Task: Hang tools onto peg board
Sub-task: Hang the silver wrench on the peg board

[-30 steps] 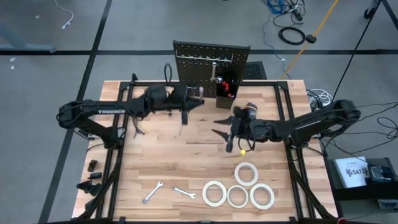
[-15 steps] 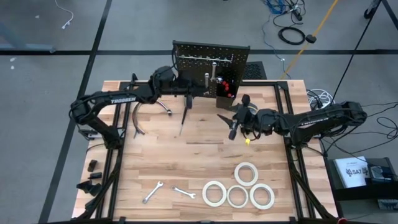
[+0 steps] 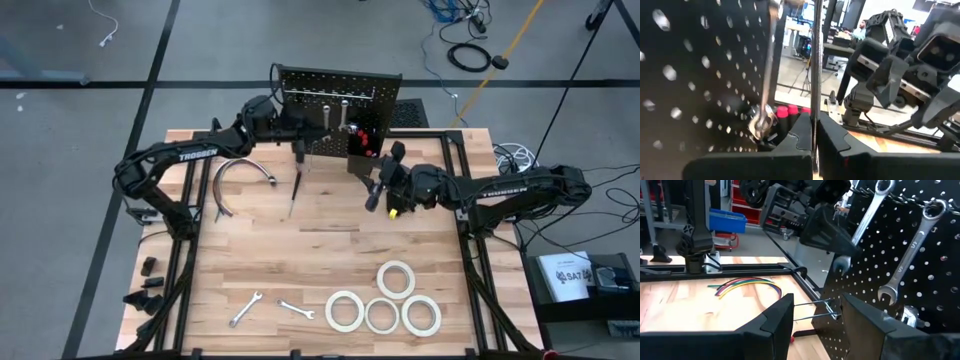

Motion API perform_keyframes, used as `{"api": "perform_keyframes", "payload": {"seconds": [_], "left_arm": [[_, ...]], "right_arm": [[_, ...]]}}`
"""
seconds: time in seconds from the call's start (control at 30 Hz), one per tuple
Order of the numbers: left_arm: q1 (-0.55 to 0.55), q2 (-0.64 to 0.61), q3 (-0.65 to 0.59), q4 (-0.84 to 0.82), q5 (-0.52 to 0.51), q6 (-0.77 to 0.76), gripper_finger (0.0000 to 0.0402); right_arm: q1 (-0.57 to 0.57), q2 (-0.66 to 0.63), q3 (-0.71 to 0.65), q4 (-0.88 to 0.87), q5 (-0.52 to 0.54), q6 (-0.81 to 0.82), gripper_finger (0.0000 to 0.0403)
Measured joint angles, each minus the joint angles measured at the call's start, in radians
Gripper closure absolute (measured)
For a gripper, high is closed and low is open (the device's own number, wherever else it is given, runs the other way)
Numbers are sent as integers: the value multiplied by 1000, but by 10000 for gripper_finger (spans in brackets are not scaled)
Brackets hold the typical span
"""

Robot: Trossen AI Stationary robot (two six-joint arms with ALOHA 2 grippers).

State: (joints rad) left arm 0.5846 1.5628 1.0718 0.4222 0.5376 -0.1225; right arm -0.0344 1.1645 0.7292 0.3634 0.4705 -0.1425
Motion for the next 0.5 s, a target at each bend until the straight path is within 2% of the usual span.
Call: {"api": "perform_keyframes", "payload": {"seconds": [0.5], "left_arm": [[-1, 32, 0, 41, 5, -13, 400]], "right_arm": [[-25, 0, 0, 0, -1, 0, 245]]}}
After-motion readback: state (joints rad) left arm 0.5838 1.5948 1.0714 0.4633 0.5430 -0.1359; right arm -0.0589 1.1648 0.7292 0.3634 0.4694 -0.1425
